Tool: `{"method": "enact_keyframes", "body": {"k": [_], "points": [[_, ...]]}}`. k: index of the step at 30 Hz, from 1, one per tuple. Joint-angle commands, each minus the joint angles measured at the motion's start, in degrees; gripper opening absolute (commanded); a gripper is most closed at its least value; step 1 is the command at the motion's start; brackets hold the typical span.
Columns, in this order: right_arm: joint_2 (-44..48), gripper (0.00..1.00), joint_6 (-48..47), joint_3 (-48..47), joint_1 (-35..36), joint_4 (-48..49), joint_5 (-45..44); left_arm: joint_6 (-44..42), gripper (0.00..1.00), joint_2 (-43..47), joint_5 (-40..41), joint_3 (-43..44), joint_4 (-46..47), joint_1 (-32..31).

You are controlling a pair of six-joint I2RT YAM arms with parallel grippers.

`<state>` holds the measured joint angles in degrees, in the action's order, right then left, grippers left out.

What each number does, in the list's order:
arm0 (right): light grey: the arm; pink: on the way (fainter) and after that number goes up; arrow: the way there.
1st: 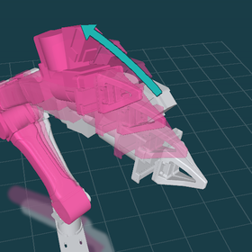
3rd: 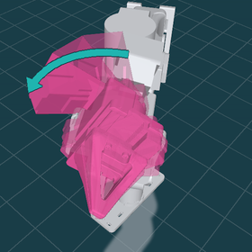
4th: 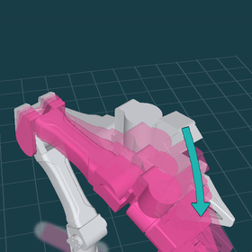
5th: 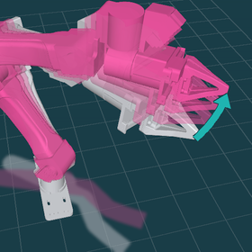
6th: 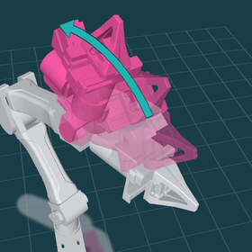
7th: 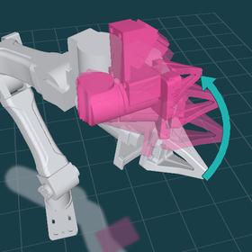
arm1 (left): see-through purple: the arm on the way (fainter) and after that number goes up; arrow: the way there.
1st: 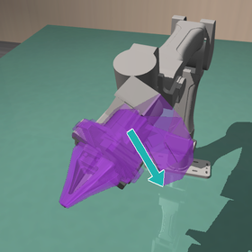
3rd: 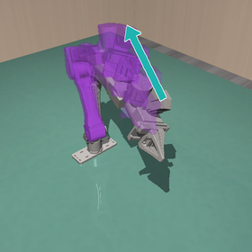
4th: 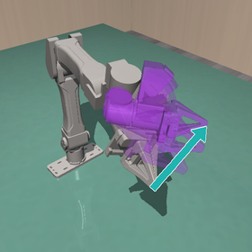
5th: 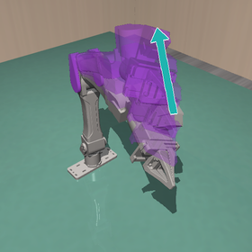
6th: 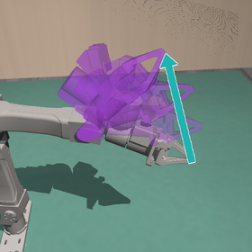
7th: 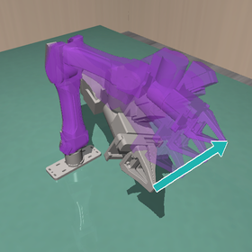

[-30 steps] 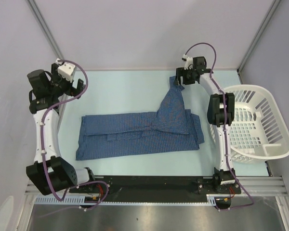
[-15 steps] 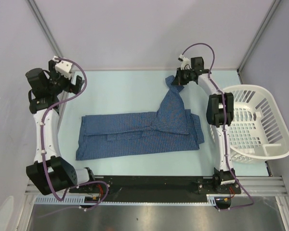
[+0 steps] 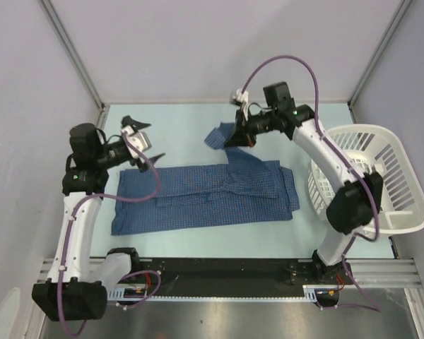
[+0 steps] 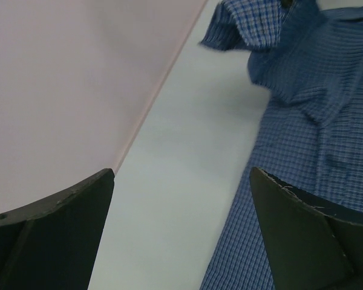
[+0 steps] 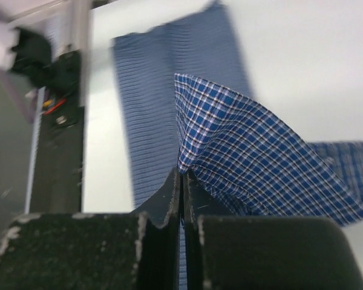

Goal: Fold and stack the long sleeve shirts
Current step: Fold the shirt

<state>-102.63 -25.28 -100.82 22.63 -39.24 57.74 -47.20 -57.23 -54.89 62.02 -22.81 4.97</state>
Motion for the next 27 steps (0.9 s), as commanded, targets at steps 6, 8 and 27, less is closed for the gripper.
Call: {"method": "enact_keyframes", "body": {"k": [6,8,27], "points": [[17.6,0.0,-10.4,18.1,8.6,-0.6,-0.6,-11.2,0.99,4.5,-4.9,-9.0,-0.7,-20.2],[19.8,0.0,-10.1,20.1,9.4,-0.3,-1.4,-11.6,0.99,5.5,-4.8,-11.1,0.0,-23.8],[31.0,0.0,-23.7,29.8,15.8,0.4,-8.0,5.8,0.99,-1.8,2.2,-15.9,16.4,-34.4]]}}
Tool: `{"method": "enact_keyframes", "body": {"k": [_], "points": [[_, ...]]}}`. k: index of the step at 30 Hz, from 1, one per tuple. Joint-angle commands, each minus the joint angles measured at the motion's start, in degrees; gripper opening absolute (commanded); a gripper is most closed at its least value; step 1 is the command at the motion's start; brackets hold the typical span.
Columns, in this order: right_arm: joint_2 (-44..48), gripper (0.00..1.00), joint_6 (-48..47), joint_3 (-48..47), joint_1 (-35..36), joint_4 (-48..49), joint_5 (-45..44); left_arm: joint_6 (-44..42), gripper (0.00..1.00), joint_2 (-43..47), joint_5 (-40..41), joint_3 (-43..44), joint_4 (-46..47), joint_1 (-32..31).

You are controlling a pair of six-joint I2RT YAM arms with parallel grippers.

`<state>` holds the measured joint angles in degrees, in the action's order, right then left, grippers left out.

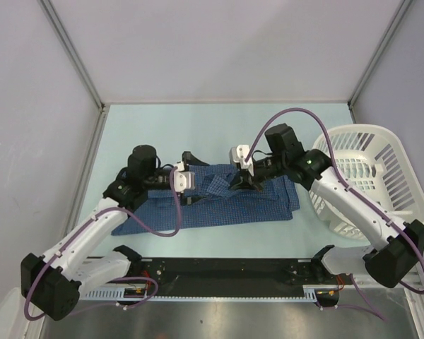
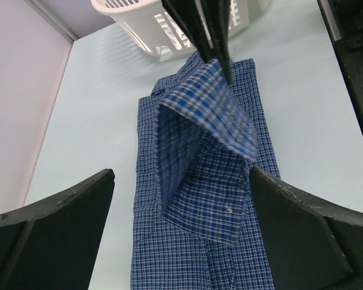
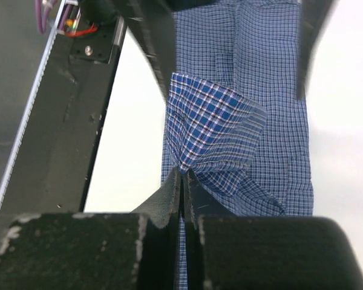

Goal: Fold and stack the long sleeve shirts
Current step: Fold the shirt

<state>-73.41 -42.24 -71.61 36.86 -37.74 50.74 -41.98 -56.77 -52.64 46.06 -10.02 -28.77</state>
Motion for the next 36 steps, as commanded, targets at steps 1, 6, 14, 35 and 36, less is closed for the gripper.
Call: {"method": "enact_keyframes", "body": {"k": [1,6,14,35,36], "points": [[2.0,0.0,-8.2,0.9,1.9,-1.3,-1.7,0.3,0.97,-3.2,-0.1,0.6,3.6,-1.0],[2.0,0.0,-8.2,0.5,2.2,-1.1,-2.1,-4.2,0.64,-5.2,-3.0,3.1,-1.6,-2.5],[4.8,0.0,-6.1,4.5,4.1,0.6,-6.1,0.3,0.0,-3.6,0.9,10.3,-13.7,-10.8],[30.9,0.79,13.0,18.5,7.7,4.8,-31.7,-1.5,0.0,3.0,4.0,20.1,-39.7,-31.6],[31.1,0.79,13.6,19.0,6.8,5.0,-32.4,-1.7,0.0,2.3,4.0,20.9,-41.2,-32.7]]}}
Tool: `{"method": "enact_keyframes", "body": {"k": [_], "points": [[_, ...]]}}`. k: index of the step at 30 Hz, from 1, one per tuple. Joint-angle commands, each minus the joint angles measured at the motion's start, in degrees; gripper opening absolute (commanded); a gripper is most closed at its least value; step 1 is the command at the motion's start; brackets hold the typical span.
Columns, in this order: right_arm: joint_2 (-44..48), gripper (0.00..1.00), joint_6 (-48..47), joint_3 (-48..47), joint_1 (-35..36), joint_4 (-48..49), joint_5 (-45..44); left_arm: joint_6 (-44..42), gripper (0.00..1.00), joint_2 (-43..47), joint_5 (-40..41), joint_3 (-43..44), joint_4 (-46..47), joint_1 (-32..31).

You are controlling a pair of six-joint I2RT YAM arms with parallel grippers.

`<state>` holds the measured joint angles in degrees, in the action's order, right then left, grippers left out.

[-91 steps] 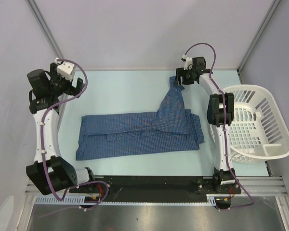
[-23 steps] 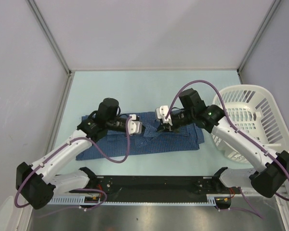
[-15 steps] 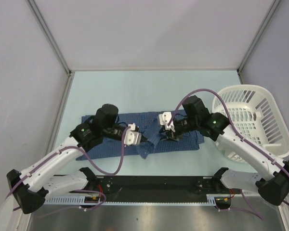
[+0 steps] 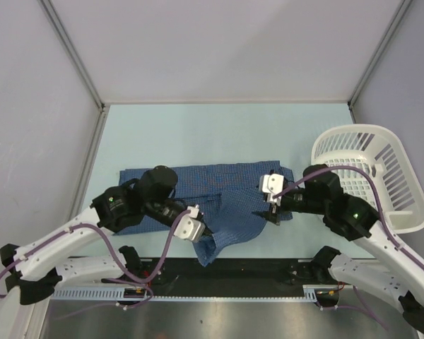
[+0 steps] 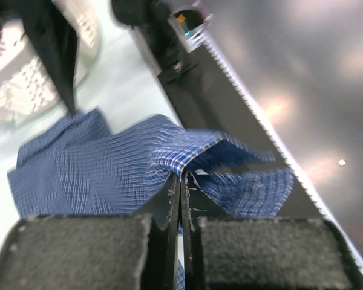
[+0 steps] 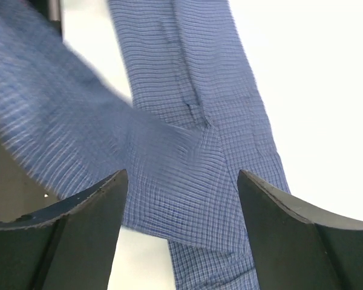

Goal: Fold and stack the long sleeve shirts
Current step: Fold the shirt

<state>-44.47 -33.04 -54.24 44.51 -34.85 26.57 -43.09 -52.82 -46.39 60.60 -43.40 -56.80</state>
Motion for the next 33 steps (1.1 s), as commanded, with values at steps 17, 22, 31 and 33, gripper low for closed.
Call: {"method": "enact_keyframes", "body": {"k": [17,22,31,33], "points": [[-28.2,0.35,10.5,-10.9,-30.4,-1.9,15.4,25.9,0.0,-16.3,-7.0,4.4,14.1,26.1],[-38.0,0.31,10.4,-17.9,-30.7,-4.7,15.2,29.2,0.0,-20.9,-4.7,1.5,17.2,41.2],[-49.6,0.29,11.7,-21.1,-30.8,-2.5,14.5,27.3,0.0,-24.0,-1.2,-9.3,19.3,59.2],[-50.3,0.29,11.2,-20.1,-30.8,-2.7,14.2,27.4,0.0,-24.9,-0.3,-11.5,18.6,62.1]]}}
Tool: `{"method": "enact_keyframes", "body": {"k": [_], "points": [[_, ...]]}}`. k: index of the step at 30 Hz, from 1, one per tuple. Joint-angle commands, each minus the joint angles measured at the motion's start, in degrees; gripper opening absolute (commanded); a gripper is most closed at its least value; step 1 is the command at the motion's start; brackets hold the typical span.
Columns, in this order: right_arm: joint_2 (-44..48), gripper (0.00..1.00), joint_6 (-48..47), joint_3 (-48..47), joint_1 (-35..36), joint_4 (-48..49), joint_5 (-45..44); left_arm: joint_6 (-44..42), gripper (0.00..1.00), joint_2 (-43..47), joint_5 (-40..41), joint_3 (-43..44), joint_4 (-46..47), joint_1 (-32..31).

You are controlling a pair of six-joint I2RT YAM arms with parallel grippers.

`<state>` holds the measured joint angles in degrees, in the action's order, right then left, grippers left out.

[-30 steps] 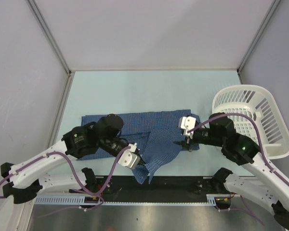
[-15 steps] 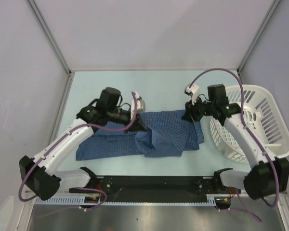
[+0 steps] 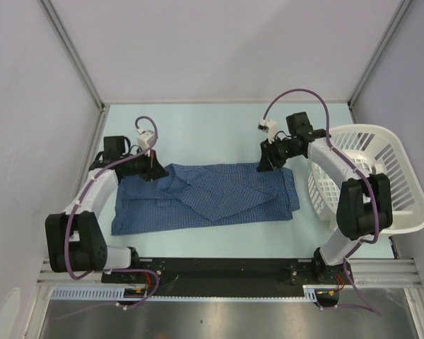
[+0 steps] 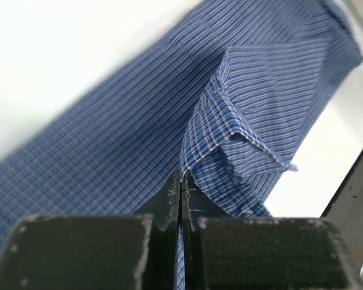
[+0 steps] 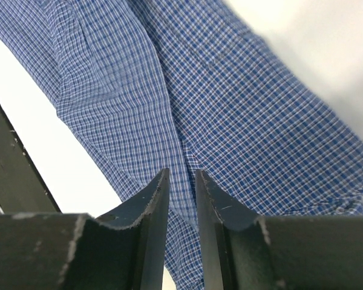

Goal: Fold and stack the long sleeve shirts
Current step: Fold the shirt

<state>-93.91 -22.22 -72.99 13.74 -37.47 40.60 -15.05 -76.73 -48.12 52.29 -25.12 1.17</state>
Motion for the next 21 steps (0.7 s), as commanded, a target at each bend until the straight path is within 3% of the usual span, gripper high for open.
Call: {"method": "enact_keyframes", "body": {"k": [1,7,10,13,14,17,18,20,21], "points": [[-1.2,0.29,0.2,-1.0,0.2,-0.1,0.0,-0.7,0.0,-2.0,2.1,-4.1,-0.1,5.2],[-3.5,0.29,-2.4,-0.6,1.8,-3.0,-1.7,0.1,0.0,-4.4,6.7,-6.8,-1.3,8.0],[-4.0,0.29,-3.5,-0.8,2.3,-4.4,-3.0,0.5,0.06,-4.9,10.0,-7.5,-1.2,9.5],[-4.4,0.29,-4.2,-1.4,2.2,-6.0,-4.3,-0.6,0.26,-5.9,10.1,-5.6,-3.2,10.4],[-4.4,0.3,-4.1,-2.2,2.2,-6.4,-4.8,-1.3,0.42,-6.1,11.2,-4.8,-4.3,10.4],[-5.2,0.34,-2.8,-5.2,0.9,-8.8,-6.2,-6.1,0.57,-6.4,13.2,-0.5,-9.7,11.3],[-5.2,0.34,-2.6,-6.0,0.2,-9.9,-6.2,-10.5,0.61,-6.2,13.1,0.6,-11.9,11.5],[-5.6,0.35,-2.3,-7.1,-0.4,-10.5,-7.4,-17.7,0.85,-6.5,11.7,4.5,-15.1,11.6],[-5.6,0.35,-2.4,-7.6,-0.5,-11.1,-7.7,-24.7,0.86,-6.8,10.3,5.9,-17.9,11.5]]}}
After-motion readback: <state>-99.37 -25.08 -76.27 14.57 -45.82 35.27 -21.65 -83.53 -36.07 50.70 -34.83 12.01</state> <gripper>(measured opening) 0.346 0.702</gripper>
